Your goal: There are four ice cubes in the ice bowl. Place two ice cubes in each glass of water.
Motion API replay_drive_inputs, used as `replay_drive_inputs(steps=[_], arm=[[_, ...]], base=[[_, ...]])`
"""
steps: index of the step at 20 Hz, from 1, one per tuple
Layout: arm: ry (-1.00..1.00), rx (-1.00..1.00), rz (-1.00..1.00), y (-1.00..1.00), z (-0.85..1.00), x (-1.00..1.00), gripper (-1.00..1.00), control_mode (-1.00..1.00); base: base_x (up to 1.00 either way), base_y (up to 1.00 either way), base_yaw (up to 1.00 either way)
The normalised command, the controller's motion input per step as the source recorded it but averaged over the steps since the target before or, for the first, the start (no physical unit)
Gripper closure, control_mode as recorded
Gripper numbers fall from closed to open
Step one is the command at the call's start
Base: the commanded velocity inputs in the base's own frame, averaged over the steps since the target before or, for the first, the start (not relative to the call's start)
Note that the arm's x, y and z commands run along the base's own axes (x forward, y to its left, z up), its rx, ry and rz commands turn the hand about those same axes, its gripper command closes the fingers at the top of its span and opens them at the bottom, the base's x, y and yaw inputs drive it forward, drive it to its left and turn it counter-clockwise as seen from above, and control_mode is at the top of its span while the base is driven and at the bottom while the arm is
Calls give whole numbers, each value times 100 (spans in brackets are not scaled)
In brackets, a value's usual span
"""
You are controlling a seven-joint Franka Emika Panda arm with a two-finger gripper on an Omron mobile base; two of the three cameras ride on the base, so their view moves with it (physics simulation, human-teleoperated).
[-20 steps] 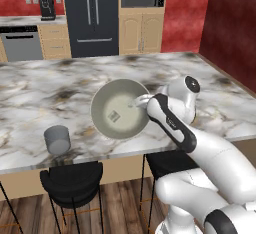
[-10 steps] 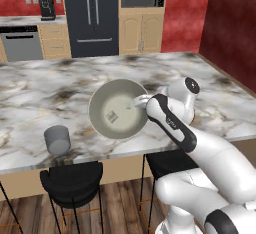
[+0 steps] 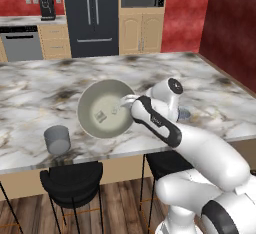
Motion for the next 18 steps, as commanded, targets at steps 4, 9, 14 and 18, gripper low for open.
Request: replay_drive_inputs(steps=[4, 9, 14, 18], arm=[[10, 0, -12, 37, 5, 63, 100, -100], [5, 0, -18, 64, 5, 64, 100, -100], [1, -4, -16, 88, 0, 59, 100, -100], [4, -9, -8, 40, 0, 44, 100, -100]], base=[[0, 0, 0], [0, 0, 0], [0, 0, 0], [0, 0, 0]])
